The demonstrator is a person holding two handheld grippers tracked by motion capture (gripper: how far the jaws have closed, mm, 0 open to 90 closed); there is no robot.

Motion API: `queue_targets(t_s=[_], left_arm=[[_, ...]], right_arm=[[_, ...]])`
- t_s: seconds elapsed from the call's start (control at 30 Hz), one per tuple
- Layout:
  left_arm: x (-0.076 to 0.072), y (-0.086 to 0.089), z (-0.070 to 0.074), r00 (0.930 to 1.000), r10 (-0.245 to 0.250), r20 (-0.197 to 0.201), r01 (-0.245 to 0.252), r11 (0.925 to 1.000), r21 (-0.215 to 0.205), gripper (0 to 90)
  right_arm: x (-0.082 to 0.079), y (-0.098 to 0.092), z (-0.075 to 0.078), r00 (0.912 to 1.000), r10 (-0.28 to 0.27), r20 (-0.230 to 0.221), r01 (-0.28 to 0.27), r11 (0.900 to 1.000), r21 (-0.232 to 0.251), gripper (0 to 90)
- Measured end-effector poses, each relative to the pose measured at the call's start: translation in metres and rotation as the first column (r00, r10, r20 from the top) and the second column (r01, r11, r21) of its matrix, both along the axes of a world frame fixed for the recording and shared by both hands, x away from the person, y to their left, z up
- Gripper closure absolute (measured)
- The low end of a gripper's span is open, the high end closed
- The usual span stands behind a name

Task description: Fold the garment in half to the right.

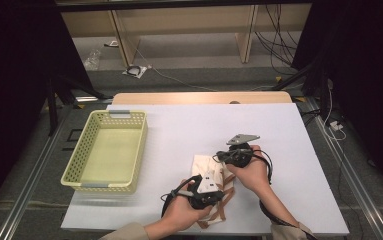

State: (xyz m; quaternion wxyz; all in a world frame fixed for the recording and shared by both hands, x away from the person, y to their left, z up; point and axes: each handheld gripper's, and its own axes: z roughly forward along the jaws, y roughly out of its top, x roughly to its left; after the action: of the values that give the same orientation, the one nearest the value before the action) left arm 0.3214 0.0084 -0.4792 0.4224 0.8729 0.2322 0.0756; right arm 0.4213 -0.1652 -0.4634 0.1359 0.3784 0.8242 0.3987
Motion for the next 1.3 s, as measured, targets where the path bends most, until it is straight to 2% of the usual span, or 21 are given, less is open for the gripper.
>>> queue_targets(t_s=[0.8,1.3], left_arm=[[0.0012,-0.0009,-0.0020,0.9999,-0.005,-0.012,0.005,0.9999,0.015,88.1],[0.0015,-0.0013,-0.0021,0.9999,-0.007,-0.015,0.007,0.9999,0.011,87.3]], right_arm=[[0.0006,-0.0013,-0.0016,0.9999,0.002,-0.015,-0.002,1.000,-0.013,86.8],[0.0005,-0.0049,-0.0018,0.9996,-0.010,-0.027,0.009,1.000,-0.021,82.5]])
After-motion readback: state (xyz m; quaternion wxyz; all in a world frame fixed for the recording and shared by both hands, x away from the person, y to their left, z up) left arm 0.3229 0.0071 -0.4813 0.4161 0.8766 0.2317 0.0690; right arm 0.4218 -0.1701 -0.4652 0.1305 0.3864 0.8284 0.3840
